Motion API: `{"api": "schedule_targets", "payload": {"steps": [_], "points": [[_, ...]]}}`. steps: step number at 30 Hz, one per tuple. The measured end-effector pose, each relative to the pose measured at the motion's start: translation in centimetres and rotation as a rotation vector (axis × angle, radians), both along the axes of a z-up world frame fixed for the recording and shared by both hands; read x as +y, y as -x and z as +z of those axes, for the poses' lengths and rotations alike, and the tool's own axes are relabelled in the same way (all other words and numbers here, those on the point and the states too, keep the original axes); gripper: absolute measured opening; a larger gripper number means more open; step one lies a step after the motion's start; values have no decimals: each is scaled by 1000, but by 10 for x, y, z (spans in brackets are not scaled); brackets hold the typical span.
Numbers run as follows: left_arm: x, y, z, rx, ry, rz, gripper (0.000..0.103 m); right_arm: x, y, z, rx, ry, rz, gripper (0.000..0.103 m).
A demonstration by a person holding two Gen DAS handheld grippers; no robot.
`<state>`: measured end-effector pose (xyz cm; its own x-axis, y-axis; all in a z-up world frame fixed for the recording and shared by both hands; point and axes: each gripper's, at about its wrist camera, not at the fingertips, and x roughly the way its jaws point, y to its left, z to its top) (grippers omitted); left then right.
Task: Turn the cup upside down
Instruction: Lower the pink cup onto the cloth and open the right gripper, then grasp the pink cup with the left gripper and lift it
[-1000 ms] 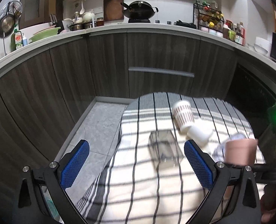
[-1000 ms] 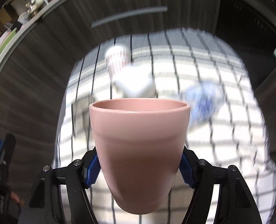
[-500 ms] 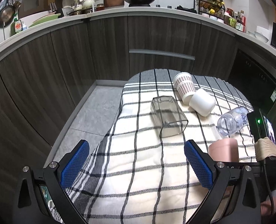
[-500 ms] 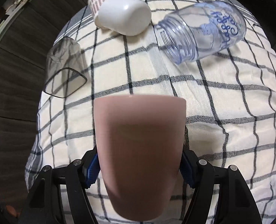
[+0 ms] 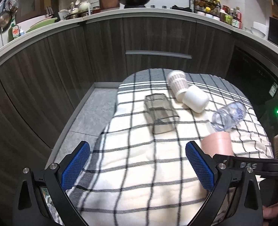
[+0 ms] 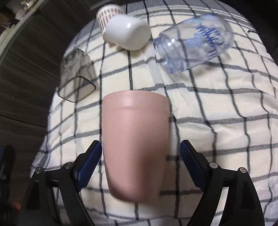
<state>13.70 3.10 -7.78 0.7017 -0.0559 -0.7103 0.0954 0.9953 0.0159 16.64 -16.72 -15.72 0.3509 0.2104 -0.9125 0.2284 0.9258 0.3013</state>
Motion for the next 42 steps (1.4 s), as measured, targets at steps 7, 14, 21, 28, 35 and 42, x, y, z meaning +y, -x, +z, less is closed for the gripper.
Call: {"api": "schedule_targets", "payload": {"steps": [7,14,21,28,35,42], "points": [[-41,20,-2,-47,32,-86,103,-40,52,34,-174,-22,-26,85],[-86,36,-23,-73,56,-179,103,-80,96,58,-375,131,-119,86],[-108,50,-40,-171,54,-187,103,-101,125,73,-475,269,-195,91],[-126,52,-65,-217,-8,-207,103,-113,129,68,-478,283,-217,92],[-124,35,-94,-137,32,-138,97,-122,126,58,-453,259,-245,92],[-127,35,-106,-124,3,-136,88,-128,121,48,-411,231,-262,92]]}}
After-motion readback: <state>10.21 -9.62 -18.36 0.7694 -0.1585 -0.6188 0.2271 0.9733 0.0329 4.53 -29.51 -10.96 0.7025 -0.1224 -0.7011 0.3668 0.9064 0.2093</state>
